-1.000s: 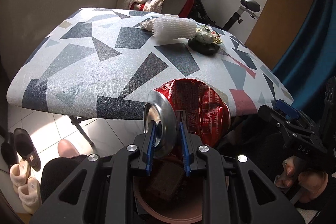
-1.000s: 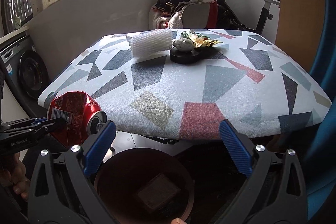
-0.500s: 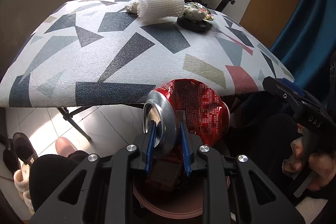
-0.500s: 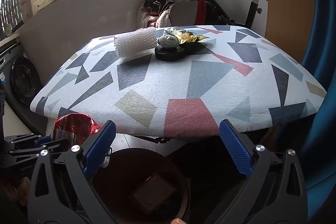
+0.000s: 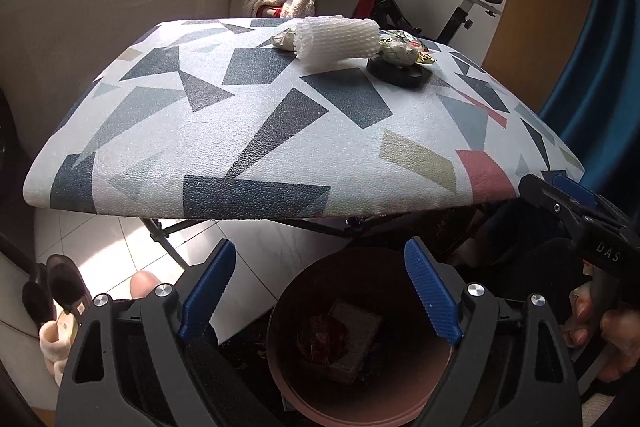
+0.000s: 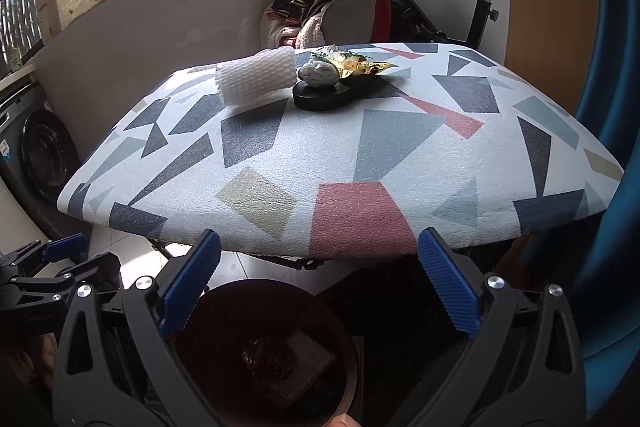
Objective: Collect trash
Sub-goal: 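Drop the card package from the right gripper while the left gripper releases the can, then reach the left gripper to bubble foam while the right gripper grasps the green-gold wrapper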
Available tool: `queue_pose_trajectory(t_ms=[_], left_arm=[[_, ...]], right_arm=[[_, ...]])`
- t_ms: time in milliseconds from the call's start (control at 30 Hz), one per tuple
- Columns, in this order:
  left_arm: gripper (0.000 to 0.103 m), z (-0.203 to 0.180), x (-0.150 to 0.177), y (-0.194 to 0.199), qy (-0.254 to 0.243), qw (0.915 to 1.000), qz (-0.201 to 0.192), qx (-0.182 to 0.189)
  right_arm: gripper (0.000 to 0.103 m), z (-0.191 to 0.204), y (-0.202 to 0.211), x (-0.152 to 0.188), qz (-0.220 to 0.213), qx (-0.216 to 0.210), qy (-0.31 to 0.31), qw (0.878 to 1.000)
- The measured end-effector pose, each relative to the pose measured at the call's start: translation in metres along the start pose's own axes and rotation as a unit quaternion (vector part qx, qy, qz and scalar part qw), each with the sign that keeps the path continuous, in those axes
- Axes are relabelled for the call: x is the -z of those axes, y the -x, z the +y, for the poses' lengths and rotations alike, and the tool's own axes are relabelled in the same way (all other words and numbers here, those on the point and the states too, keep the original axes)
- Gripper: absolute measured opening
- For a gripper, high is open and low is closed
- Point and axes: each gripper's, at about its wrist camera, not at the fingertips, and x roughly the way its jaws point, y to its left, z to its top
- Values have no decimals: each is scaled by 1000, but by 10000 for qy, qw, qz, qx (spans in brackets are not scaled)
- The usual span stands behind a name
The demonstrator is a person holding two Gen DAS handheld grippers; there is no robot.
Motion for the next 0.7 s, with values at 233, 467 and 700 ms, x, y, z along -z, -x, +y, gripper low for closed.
queue_pose_trajectory(t_ms=[233,467,700], left_arm=[[88,6,-2,1,186,9998,-38,6],[88,10,-3,0,298,9995,-34,32],[88,10,-21,14,247,9980,-538,224]], right_arm=[[97,1,-1,0,-9,-9,47,10000],[97,2,-3,2,-20,-9,98,9999],[97,-2,-10,-2,47,-82,29,10000]])
